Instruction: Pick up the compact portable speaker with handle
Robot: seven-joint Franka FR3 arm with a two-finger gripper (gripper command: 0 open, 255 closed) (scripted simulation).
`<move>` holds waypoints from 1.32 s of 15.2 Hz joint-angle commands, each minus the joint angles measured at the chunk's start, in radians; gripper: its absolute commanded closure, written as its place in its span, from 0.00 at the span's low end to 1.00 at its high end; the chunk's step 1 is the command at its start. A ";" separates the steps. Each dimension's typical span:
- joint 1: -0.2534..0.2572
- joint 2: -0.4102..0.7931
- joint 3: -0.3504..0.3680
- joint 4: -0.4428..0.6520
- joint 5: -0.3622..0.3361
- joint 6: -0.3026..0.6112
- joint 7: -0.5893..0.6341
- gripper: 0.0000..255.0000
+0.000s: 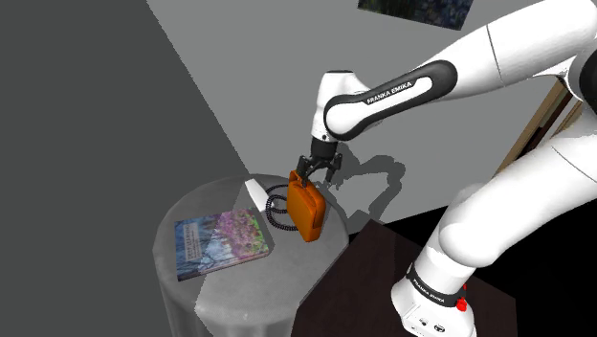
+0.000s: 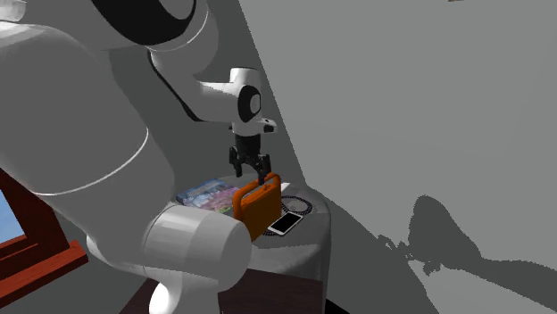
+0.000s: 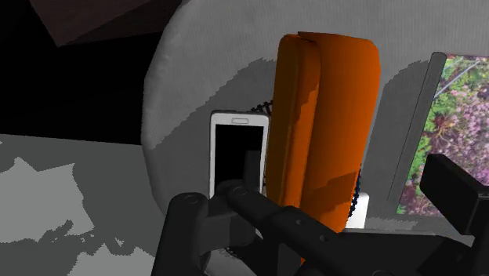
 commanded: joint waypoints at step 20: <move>-0.022 0.239 0.016 -0.031 -0.028 0.283 0.068 1.00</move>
